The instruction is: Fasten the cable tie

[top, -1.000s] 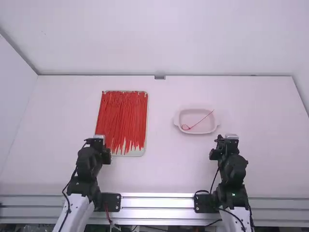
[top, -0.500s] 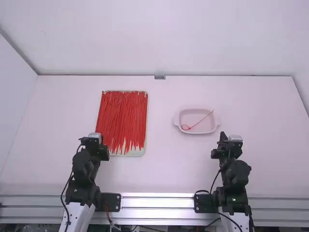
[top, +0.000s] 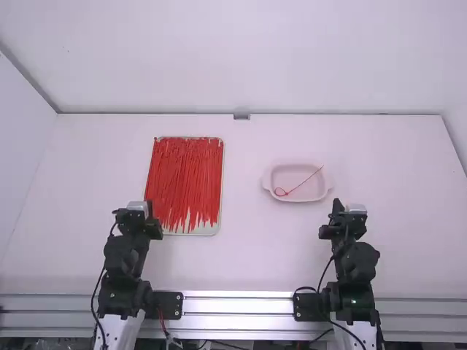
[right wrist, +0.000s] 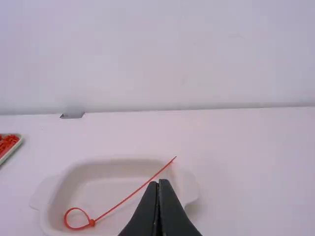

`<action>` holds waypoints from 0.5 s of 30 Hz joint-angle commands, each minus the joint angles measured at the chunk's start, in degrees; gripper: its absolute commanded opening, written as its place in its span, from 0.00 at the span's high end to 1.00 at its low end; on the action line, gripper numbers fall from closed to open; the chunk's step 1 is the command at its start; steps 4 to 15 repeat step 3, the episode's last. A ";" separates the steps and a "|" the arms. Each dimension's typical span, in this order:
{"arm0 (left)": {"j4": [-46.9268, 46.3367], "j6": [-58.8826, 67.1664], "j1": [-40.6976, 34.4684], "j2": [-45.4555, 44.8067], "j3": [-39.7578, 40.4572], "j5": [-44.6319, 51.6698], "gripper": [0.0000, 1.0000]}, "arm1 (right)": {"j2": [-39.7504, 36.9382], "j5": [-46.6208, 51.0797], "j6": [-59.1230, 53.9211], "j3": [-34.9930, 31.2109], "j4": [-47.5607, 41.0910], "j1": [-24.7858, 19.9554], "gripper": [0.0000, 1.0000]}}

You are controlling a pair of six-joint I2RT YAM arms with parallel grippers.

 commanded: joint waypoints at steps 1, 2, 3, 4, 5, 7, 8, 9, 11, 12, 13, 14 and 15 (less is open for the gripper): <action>-0.32 0.34 -0.14 -1.74 -0.54 -0.14 1.00 | -0.51 0.21 0.01 -0.56 -0.45 0.12 1.00; -0.32 0.34 -0.14 -2.03 -0.54 -0.14 1.00 | -0.51 0.21 0.01 -0.56 -0.45 0.12 1.00; -0.32 0.34 -0.14 -2.26 -0.54 -0.14 1.00 | -0.51 0.21 0.01 -0.56 -0.45 0.12 1.00; -0.32 0.34 -0.14 -2.26 -0.54 -0.14 1.00 | -0.51 0.21 0.01 -0.56 -0.45 0.12 1.00; -0.32 0.34 -0.14 -2.26 -0.54 -0.14 1.00 | -0.51 0.21 0.01 -0.56 -0.45 0.12 1.00; -0.32 0.34 -0.14 -2.26 -0.54 -0.14 1.00 | -0.51 0.21 0.01 -0.56 -0.45 0.12 1.00; -0.32 0.34 -0.14 -2.26 -0.54 -0.14 1.00 | -0.51 0.21 0.01 -0.56 -0.45 0.12 1.00; -0.32 0.34 -0.14 -2.26 -0.54 -0.14 1.00 | -0.51 0.21 0.01 -0.56 -0.45 0.12 1.00; -0.32 0.34 -0.14 -2.26 -0.54 -0.14 1.00 | -0.51 0.21 0.01 -0.56 -0.45 0.12 1.00; -0.32 0.34 -0.14 -2.26 -0.54 -0.14 1.00 | -0.51 0.21 0.01 -0.56 -0.45 0.12 1.00; -0.32 0.34 -0.14 -2.26 -0.54 -0.14 1.00 | -0.51 0.21 0.01 -0.56 -0.45 0.12 1.00; -0.32 0.34 -0.14 -2.26 -0.54 -0.14 1.00 | -0.51 0.21 0.01 -0.56 -0.45 0.12 1.00; -0.32 0.34 -0.14 -2.26 -0.54 -0.14 1.00 | -0.51 0.21 0.01 -0.56 -0.45 0.12 1.00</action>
